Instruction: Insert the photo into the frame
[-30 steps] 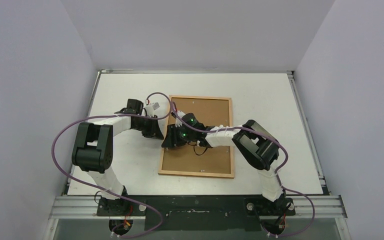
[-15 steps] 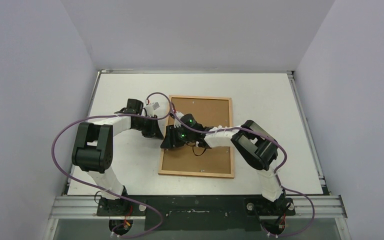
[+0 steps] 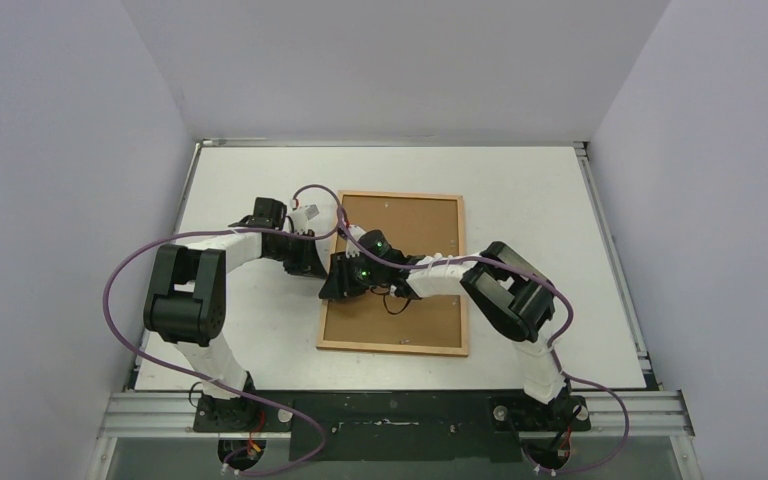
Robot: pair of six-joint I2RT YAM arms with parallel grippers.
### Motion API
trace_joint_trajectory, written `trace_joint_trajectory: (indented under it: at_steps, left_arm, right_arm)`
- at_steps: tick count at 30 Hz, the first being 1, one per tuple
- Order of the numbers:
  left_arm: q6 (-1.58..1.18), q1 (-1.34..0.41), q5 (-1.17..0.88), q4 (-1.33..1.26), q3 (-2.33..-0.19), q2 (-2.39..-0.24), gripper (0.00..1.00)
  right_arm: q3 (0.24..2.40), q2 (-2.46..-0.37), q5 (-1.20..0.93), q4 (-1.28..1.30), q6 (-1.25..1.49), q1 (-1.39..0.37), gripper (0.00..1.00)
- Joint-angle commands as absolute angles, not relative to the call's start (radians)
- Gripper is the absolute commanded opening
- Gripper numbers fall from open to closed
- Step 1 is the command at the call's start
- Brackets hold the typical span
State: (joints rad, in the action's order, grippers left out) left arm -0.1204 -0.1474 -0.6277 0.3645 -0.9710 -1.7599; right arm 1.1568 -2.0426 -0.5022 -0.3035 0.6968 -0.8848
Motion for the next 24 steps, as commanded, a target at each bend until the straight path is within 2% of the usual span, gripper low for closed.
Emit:
trace_joint_trajectory:
  at_steps: [1, 12, 24]
  left_arm:
    - [-0.111, -0.15, -0.598, 0.327, -0.988, -1.758, 0.0]
    - [-0.101, -0.149, -0.595, 0.333, -0.982, -1.744, 0.0]
    - [-0.103, -0.147, -0.597, 0.333, -0.985, -1.749, 0.0]
  right_arm:
    - [1.149, -2.032, -0.577, -0.356, 0.713, -0.911, 0.37]
    - [1.163, -1.927, -0.542, -0.353, 0.698, -0.856, 0.36]
    - [1.112, -1.97, -0.537, -0.348, 0.687, -0.829, 0.36]
